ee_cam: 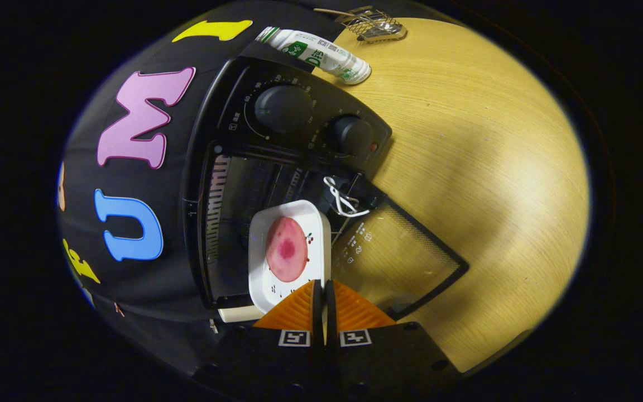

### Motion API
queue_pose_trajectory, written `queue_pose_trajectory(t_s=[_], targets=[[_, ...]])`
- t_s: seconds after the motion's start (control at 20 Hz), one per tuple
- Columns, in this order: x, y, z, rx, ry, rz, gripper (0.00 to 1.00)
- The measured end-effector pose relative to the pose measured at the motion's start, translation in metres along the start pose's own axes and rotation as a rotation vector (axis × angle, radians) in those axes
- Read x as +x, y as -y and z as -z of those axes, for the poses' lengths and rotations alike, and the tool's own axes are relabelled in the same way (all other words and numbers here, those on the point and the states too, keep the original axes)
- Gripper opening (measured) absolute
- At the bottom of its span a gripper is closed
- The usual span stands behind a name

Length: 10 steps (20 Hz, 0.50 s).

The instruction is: Open the toaster oven, put the food inside, and close the toaster oven door.

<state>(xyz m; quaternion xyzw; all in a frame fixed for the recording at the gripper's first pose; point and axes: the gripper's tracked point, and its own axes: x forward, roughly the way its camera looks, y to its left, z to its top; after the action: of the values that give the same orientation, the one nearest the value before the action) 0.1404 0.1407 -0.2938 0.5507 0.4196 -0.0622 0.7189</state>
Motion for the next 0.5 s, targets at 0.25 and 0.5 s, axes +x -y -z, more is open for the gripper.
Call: queue_pose_trajectory(t_s=[0.25,0.5], targets=[[0.028,-0.019,-0.01,0.098,0.084,-0.038,0.05],[0.039,-0.025,-0.023,0.094,0.169,-0.037,0.05]])
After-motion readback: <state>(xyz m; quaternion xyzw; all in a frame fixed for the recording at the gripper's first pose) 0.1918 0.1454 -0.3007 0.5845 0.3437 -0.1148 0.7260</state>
